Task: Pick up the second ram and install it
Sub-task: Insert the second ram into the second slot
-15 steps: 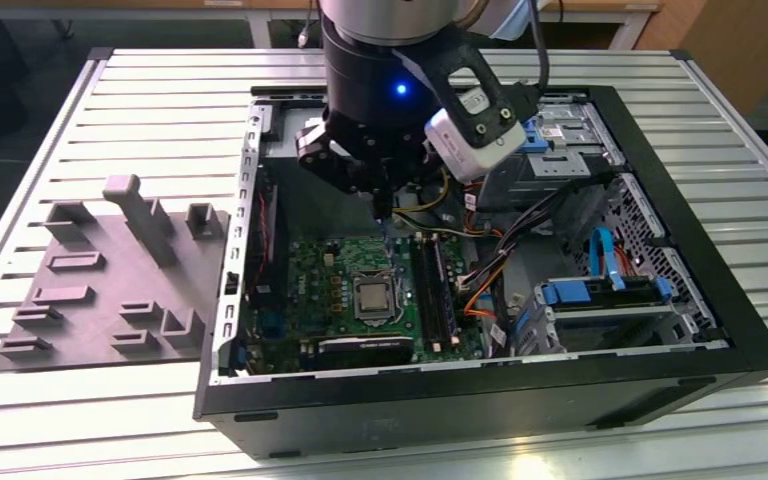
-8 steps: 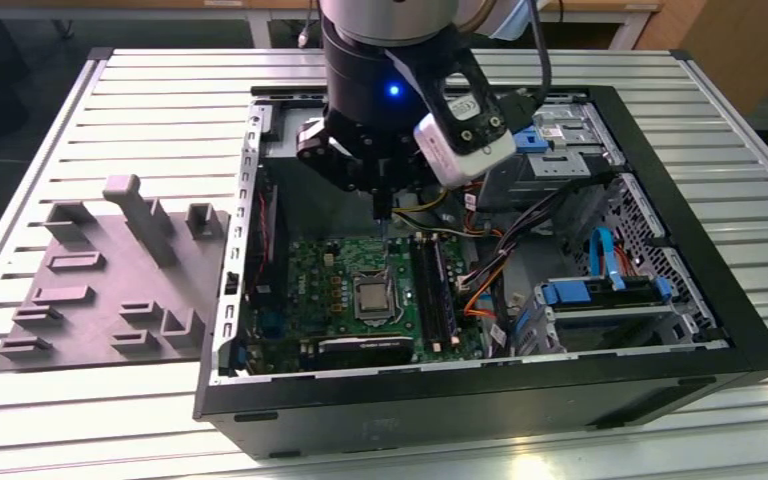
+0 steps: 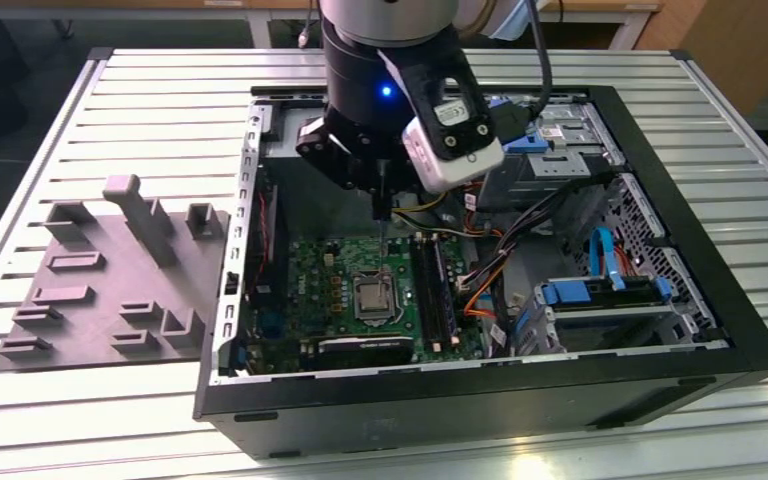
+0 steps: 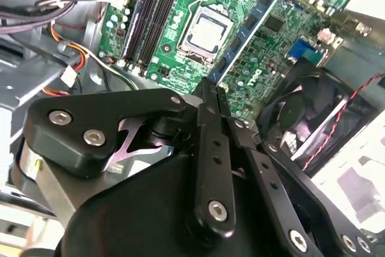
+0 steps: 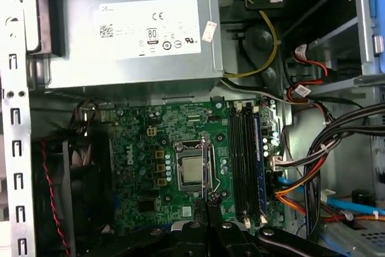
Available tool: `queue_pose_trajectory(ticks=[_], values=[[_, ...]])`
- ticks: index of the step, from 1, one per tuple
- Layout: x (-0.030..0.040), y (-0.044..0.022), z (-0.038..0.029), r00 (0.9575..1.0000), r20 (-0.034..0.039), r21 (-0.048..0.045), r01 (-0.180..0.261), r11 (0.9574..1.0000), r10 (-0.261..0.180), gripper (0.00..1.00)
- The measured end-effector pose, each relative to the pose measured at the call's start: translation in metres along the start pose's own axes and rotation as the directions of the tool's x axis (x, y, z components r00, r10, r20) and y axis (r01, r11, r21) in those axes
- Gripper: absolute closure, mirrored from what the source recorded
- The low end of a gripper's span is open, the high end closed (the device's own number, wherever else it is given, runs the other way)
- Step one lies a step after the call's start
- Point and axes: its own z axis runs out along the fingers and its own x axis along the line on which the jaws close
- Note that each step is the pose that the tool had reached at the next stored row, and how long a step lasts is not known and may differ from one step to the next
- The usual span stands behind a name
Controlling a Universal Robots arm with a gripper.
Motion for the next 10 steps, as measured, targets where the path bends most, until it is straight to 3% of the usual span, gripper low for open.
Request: queue_pose_trajectory(ticks=[5,10], values=[[0.0000,0.0000,0.0003,0.9974,0.0022,0.0014,-0.072,0.9974,0.072,0.88],[0.0000,0.0000,0.0006,0.9899,0.0044,0.0027,-0.142,0.9899,0.142,0.88]])
